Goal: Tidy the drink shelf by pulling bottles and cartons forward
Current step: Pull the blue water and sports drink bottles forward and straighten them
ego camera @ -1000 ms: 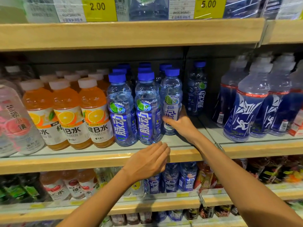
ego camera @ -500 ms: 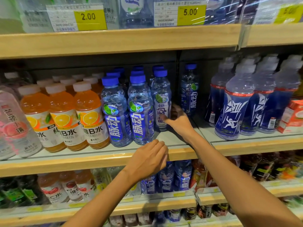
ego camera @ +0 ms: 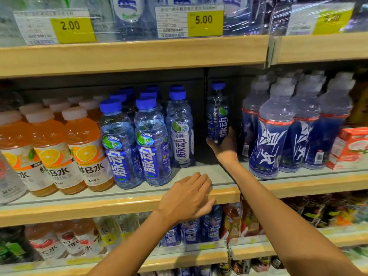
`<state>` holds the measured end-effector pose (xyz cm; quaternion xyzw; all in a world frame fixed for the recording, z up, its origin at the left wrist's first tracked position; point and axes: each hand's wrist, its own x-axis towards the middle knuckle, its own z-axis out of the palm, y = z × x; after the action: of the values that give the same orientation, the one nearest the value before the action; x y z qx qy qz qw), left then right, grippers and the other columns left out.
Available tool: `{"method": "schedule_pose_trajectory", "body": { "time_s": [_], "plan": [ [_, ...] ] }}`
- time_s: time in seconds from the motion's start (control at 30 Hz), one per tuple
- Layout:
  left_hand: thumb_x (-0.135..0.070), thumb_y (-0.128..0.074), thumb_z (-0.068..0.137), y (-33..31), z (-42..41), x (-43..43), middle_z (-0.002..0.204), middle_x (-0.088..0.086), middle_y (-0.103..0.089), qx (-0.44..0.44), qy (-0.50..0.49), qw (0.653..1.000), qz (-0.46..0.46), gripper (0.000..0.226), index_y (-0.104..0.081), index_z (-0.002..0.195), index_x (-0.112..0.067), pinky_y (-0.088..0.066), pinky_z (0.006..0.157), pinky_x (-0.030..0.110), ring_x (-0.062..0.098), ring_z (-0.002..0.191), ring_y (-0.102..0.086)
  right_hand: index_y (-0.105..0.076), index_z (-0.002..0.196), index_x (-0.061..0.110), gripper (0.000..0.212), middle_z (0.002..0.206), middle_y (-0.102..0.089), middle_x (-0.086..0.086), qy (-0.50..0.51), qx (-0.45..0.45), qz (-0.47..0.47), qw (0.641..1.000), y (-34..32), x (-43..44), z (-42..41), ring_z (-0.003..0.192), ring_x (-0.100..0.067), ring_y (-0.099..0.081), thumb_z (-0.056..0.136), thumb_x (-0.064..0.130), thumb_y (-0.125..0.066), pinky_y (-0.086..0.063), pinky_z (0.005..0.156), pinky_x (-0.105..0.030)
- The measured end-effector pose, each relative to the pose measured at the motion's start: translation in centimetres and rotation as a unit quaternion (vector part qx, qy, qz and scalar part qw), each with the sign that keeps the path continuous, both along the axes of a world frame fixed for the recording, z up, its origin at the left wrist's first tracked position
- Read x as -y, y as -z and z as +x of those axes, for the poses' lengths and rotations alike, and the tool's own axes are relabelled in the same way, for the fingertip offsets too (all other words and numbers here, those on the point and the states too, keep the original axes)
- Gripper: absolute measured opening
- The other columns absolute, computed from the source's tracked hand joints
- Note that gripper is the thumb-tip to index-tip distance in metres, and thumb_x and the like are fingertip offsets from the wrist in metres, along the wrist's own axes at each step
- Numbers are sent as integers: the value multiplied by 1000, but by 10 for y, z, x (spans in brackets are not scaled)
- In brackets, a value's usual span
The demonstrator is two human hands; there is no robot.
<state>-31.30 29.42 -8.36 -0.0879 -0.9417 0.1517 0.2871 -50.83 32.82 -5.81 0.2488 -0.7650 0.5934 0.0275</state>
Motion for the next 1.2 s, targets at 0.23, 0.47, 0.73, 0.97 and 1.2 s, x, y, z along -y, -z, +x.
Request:
{"method": "schedule_pose_trajectory", "body": {
  "time_s": [0.23,0.47,0.73,0.97,1.2],
  "plan": [
    [-44,-40,96,2,-1,-1,103,6,-62,17,-9,1000,10,41,-60,105,-10,-51,72,35,22,89,-56,-24,147,3,87,153,-23,-20,40,-28,53,997,3,11,-8,142,-33,-20,81,29,-74,-24,113,-40],
    [-44,-43,94,2,-1,-2,105,6,-63,8,-13,1000,7,41,-62,106,-9,-53,73,33,21,91,-59,-24,142,-3,87,143,-40,-22,-18,-12,1,1000,-3,20,-8,131,-33,-41,78,18,-78,-37,105,-40],
    [-44,-43,94,0,1,-4,105,6,-63,17,-20,999,21,41,-62,105,-10,-53,73,32,20,92,-58,-33,137,-3,81,131,-55,-20,-38,30,-39,998,-5,20,-6,121,-31,-53,72,8,-81,-42,101,-37],
    [-49,-25,94,-9,7,-9,113,5,-59,78,-67,987,121,54,-57,114,-11,-49,81,36,21,101,-56,-51,119,1,63,102,-68,-16,-44,61,14,997,-8,-8,16,81,-11,-69,68,19,-83,-57,69,-25],
    [-32,-51,97,-54,5,-31,104,-9,-64,-145,-25,760,633,23,-59,113,-18,-44,79,7,-11,92,-58,-40,99,18,63,83,-51,16,-67,-53,43,995,-16,-78,78,71,5,-49,57,25,-86,-36,54,-10]
  ]
}}
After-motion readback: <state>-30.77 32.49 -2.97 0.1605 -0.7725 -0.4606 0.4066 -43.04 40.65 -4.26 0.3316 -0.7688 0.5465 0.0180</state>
